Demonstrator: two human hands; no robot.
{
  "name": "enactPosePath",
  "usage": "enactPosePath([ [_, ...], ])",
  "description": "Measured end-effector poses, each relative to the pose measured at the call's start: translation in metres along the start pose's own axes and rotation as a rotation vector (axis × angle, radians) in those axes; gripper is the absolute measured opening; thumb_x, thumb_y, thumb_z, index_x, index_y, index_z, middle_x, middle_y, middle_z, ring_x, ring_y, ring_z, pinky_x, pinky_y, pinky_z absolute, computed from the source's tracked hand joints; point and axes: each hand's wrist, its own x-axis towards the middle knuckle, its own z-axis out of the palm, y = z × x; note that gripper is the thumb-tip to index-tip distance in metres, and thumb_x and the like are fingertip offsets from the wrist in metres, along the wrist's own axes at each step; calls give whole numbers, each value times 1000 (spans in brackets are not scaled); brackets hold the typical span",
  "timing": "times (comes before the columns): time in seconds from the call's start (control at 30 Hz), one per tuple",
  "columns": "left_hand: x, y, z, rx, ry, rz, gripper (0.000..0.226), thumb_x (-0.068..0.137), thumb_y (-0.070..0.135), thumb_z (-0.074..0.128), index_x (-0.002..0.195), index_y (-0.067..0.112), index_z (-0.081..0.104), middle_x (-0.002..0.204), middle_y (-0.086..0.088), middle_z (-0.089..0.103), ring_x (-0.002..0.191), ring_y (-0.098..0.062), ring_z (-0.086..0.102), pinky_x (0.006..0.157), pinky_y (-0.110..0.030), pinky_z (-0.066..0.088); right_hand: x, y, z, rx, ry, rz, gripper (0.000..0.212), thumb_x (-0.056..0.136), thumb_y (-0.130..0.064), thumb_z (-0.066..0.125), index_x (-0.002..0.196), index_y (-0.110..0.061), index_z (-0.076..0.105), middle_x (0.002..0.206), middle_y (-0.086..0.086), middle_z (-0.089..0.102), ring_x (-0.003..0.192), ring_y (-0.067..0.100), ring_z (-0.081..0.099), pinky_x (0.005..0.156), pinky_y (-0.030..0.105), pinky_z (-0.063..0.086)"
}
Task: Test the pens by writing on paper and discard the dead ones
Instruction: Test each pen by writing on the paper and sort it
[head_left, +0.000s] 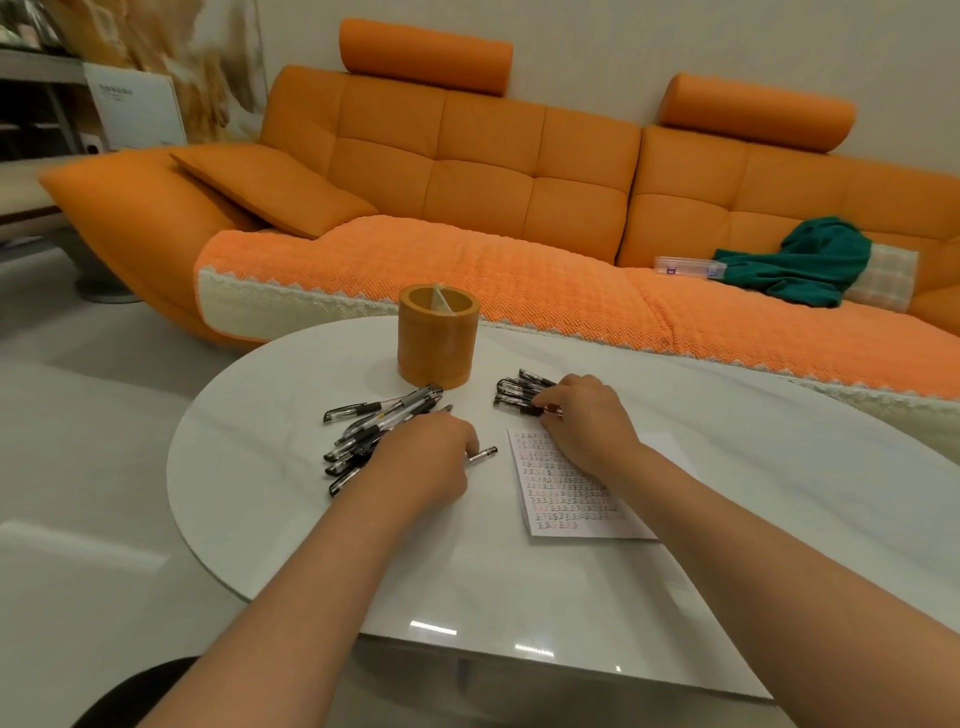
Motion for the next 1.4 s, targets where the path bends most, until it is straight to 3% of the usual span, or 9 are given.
enactPosePath([
  [0.3,5,1,0,-20,-58,41,40,92,11,54,126,31,62,116,5,62,107,-17,59,93,-33,52,12,10,6,-47,39,-17,22,95,-22,62,114,-23,73,106,3,68,98,27,58,88,39,45],
  [0.57,13,5,2,-80,19,75,41,96,11,51,128,33,62,121,6,57,110,-17,58,95,-37,52,16,11,0,-31,5,19,31,96,-20,60,126,-22,66,113,4,64,105,27,54,89,37,42],
  [0.8,16,22,7,-199,105,130,31,101,22,50,128,32,62,118,7,59,100,-13,58,90,-32,51,-19,-5,-23,321,-42,24,48,92,4,41,122,-24,66,114,-4,62,106,15,57,92,33,49],
  [0.9,13,30,8,-271,136,158,29,100,22,54,127,31,58,114,12,60,94,-7,57,87,-29,52,-40,-12,-40,431,-135,6,48,89,-1,45,122,-27,68,107,-11,65,95,6,59,84,26,50],
  [1.07,7,45,9,-363,157,205,20,97,20,61,113,33,57,103,18,62,87,-1,58,70,-13,45,-67,-8,-50,328,-151,-73,27,97,-20,57,121,-26,70,107,-10,66,90,5,58,82,21,45],
  [1.27,2,44,8,-267,105,183,21,96,29,63,114,38,61,109,20,61,93,-2,58,81,-23,51,-75,13,-50,292,-118,-19,24,100,-22,56,118,-25,71,113,-7,67,97,8,58,88,23,44],
  [1.4,0,29,1,-212,68,105,23,98,32,60,120,37,65,109,18,62,94,-2,55,82,-24,48,-76,29,-51,337,-82,46,21,100,-23,56,115,-26,70,115,-10,65,92,3,52,83,21,40],
])
